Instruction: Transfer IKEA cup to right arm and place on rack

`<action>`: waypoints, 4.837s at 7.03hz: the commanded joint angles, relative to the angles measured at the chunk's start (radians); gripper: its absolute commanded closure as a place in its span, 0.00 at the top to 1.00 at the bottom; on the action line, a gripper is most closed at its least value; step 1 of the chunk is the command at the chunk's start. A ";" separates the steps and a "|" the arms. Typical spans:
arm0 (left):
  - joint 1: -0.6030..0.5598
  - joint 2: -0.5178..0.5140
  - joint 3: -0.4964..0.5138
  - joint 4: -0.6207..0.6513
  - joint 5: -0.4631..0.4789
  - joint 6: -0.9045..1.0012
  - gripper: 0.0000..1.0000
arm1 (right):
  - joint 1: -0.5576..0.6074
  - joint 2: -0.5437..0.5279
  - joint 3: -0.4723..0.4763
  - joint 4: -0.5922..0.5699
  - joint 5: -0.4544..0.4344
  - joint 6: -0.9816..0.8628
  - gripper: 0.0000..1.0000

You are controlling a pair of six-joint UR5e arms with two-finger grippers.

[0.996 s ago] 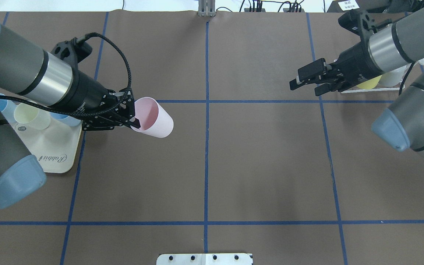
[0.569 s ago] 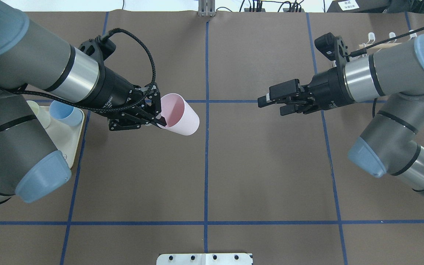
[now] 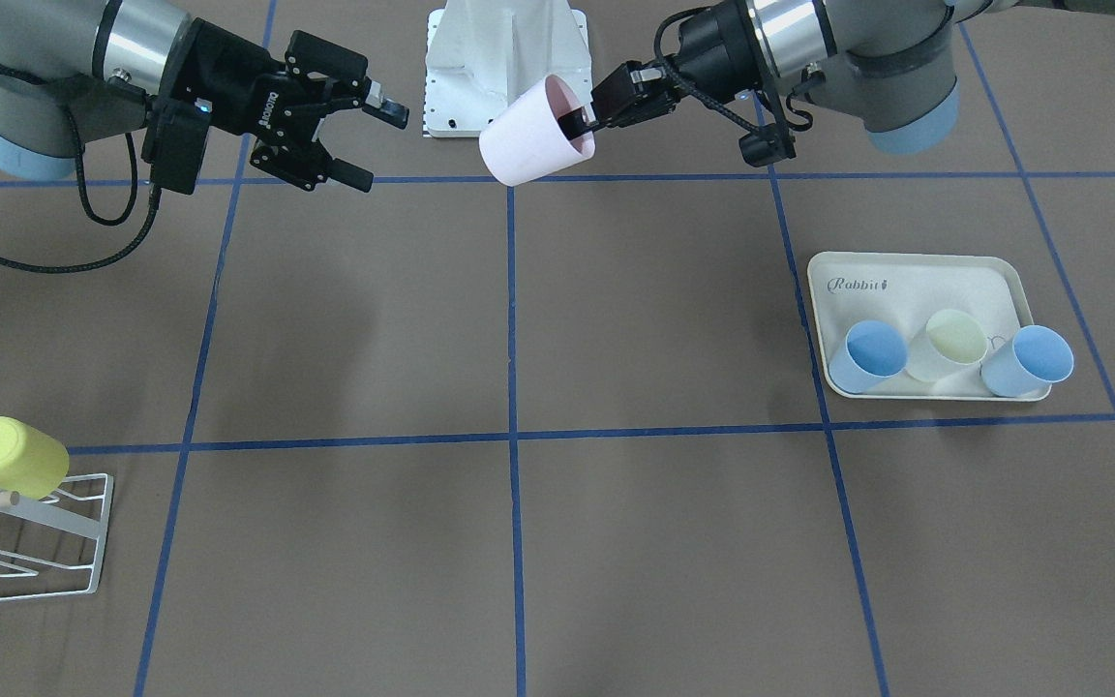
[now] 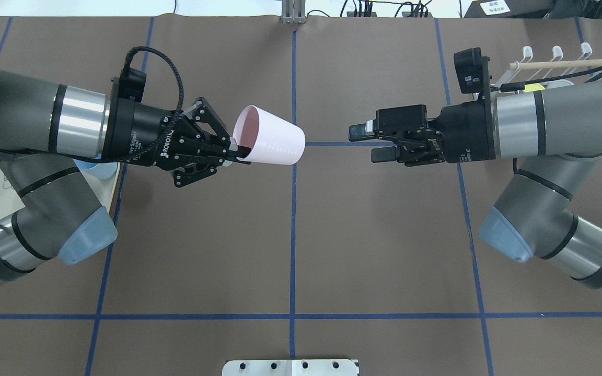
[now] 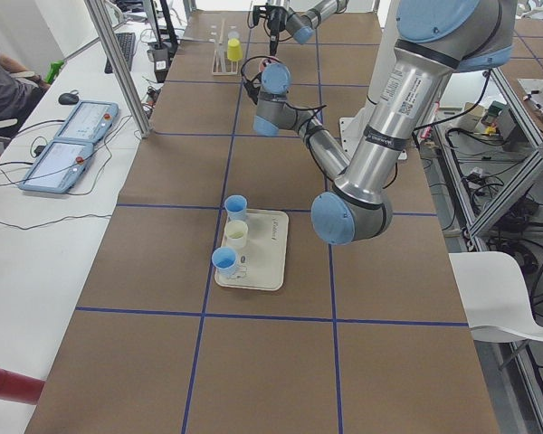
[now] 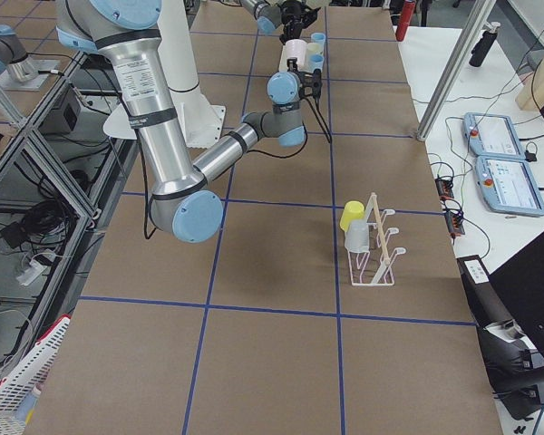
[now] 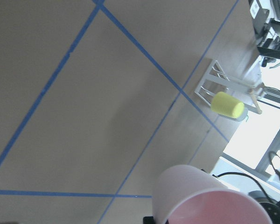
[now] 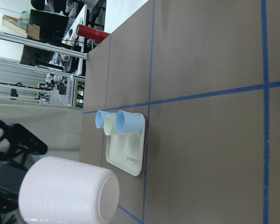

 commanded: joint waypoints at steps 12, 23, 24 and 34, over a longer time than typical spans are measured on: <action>0.095 0.002 0.045 -0.530 0.230 -0.468 0.00 | -0.190 0.083 -0.003 0.372 -0.310 0.230 0.95; 0.147 -0.001 0.045 -0.530 0.250 -0.468 0.00 | -0.202 0.119 -0.054 0.391 -0.340 0.229 0.89; 0.148 -0.001 0.046 -0.530 0.250 -0.468 0.00 | -0.207 0.119 -0.054 0.391 -0.340 0.229 0.75; 0.083 0.064 0.060 -0.517 0.242 -0.376 1.00 | -0.194 0.044 -0.098 0.560 -0.323 0.229 0.22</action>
